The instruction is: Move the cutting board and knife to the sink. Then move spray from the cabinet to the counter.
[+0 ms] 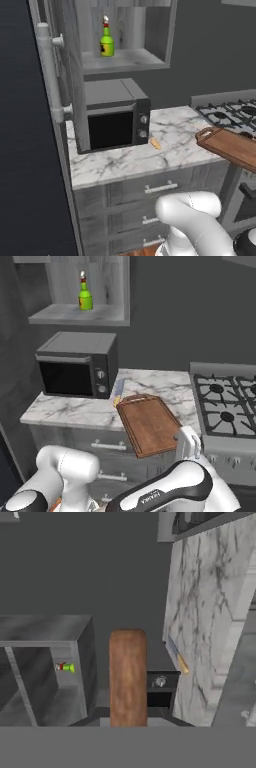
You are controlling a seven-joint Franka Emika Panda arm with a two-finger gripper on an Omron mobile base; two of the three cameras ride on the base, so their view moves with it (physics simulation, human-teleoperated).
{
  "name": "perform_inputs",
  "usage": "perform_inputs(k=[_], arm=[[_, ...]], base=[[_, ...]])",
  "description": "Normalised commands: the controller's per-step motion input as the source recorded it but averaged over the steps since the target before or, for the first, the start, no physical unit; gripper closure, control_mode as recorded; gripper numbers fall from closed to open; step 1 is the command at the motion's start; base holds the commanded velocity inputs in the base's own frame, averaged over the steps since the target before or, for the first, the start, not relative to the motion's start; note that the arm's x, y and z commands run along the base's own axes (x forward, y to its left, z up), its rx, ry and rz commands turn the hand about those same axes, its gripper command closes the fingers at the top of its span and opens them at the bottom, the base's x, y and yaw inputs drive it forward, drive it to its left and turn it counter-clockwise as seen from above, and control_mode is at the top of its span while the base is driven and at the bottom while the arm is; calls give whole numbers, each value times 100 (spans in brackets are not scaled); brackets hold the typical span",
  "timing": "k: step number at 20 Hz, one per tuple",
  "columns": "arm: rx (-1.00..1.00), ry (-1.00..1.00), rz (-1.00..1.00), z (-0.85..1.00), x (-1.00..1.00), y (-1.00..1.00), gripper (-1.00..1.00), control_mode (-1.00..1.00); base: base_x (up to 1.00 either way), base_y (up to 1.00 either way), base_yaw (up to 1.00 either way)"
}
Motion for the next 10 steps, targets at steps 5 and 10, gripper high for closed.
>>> perform_inputs(k=[5, 10], arm=[[0, 0, 0, 0, 0, 0, 100, 100], [0, 0, 0, 0, 0, 0, 100, 100]], base=[[-3, 0, -80], [0, 0, -87]])
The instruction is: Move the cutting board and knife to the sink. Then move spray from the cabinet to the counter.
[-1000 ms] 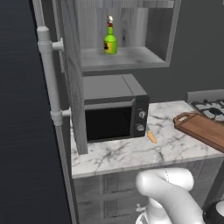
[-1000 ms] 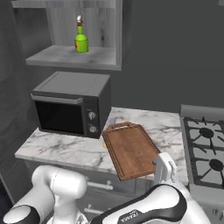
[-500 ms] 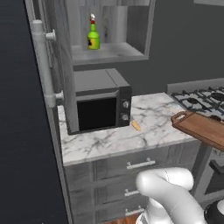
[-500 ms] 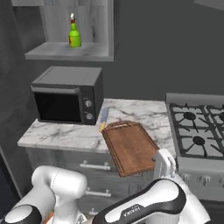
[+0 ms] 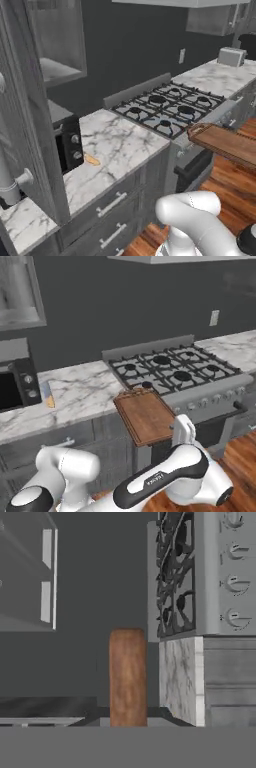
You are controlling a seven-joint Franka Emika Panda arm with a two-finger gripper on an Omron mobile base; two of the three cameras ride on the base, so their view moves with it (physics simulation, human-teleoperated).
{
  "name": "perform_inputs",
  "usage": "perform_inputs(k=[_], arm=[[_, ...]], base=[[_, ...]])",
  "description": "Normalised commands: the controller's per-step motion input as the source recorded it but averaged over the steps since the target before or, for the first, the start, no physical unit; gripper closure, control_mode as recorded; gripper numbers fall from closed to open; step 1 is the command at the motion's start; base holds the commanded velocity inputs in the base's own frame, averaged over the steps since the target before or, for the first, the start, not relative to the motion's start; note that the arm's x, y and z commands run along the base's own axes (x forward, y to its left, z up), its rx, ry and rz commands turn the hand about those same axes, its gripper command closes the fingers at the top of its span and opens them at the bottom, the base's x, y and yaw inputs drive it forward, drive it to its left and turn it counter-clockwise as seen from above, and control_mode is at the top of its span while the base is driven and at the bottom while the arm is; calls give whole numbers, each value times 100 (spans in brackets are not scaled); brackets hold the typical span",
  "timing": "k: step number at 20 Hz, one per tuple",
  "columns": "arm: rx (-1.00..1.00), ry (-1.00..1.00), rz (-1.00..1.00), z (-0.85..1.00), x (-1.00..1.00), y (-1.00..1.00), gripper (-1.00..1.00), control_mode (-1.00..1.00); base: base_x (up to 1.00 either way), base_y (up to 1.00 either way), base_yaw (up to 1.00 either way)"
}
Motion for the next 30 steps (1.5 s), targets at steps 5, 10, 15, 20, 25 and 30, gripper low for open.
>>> perform_inputs(k=[5, 10, 15, 20, 25, 30], arm=[[0, 0, 0, 0, 0, 0, 100, 100], [0, 0, 0, 0, 0, 0, 100, 100], [0, 0, 0, 0, 0, 0, 100, 100], [0, 0, 0, 0, 0, 0, 100, 100], [0, 0, 0, 0, 0, 0, 100, 100], [0, 0, 0, 0, 0, 0, 100, 100]], base=[[1, 0, -88], [4, 0, -87], [16, 4, -79], [45, 16, -47], [66, 21, -12], [74, 19, -10]])
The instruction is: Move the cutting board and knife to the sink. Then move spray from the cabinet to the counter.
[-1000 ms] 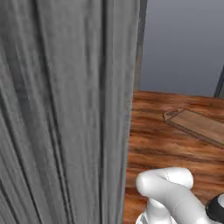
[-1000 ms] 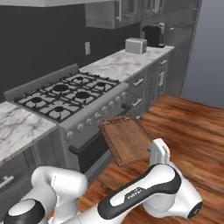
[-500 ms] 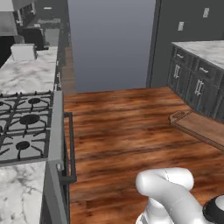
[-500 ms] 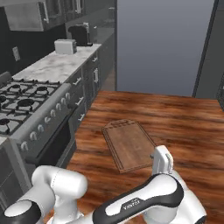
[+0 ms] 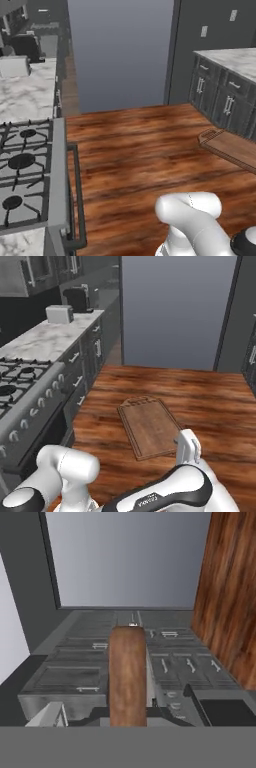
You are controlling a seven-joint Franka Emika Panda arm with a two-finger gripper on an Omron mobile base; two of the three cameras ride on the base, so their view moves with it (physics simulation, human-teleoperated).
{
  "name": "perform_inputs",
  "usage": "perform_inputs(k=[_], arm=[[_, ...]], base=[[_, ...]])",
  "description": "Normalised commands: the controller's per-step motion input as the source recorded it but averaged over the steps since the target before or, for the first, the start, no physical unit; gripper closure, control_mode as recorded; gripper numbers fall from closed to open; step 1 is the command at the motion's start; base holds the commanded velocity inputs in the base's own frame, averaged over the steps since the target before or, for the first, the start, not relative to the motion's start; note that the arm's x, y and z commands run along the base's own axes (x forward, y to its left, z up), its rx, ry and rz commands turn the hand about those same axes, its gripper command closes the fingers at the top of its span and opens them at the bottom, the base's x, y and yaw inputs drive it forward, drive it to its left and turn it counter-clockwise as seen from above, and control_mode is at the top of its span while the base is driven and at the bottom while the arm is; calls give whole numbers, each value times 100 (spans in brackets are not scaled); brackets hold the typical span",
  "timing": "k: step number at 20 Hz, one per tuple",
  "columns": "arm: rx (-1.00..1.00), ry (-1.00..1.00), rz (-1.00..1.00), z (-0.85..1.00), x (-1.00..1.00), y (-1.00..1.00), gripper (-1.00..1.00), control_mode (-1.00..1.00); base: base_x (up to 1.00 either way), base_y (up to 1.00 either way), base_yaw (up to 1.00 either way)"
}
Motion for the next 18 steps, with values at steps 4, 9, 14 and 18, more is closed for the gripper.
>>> perform_inputs(k=[4, 9, 14, 18], arm=[[0, 0, 0, 0, 0, 0, 100, 100], [0, 0, 0, 0, 0, 0, 100, 100], [0, 0, 0, 0, 0, 0, 100, 100], [0, 0, 0, 0, 0, 0, 100, 100]], base=[[69, 18, -19], [48, 10, -56], [36, 11, -67], [46, 15, -59]])
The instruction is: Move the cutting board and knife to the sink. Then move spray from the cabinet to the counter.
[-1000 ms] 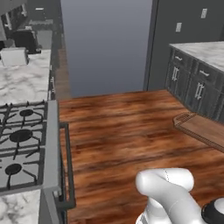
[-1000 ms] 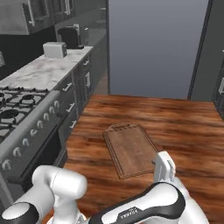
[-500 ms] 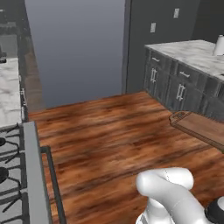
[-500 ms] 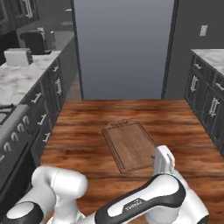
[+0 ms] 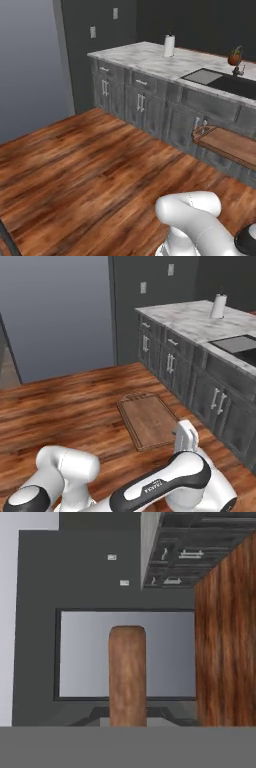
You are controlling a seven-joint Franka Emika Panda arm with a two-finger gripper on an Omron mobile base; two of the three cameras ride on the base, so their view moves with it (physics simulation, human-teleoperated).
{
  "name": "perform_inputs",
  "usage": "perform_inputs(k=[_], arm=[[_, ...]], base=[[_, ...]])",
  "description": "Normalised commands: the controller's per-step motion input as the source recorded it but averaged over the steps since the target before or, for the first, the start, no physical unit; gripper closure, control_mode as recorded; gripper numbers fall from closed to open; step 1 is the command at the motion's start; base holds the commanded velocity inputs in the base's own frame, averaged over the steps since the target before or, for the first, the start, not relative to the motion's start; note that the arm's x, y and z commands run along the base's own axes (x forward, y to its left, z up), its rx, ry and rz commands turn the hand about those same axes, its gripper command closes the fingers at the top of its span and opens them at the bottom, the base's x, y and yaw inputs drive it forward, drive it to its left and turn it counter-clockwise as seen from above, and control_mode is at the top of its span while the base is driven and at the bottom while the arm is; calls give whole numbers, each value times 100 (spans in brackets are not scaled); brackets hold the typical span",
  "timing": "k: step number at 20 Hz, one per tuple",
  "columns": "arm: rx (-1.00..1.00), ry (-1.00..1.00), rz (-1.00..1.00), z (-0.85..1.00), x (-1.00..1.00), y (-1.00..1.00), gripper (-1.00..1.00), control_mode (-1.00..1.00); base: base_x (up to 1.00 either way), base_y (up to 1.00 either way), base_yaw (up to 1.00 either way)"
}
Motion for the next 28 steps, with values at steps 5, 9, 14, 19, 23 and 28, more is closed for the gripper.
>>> perform_inputs(k=[5, 9, 14, 19, 23, 28], arm=[[0, 0, 0, 0, 0, 0, 100, 100], [0, 0, 0, 0, 0, 0, 100, 100], [0, 0, 0, 0, 0, 0, 100, 100], [0, 0, 0, 0, 0, 0, 100, 100], [0, 0, 0, 0, 0, 0, 100, 100], [0, 0, 0, 0, 0, 0, 100, 100]], base=[[63, 14, -40], [82, 3, -8], [91, 0, 4], [90, 0, 11], [86, -9, 11], [65, -25, 27]])
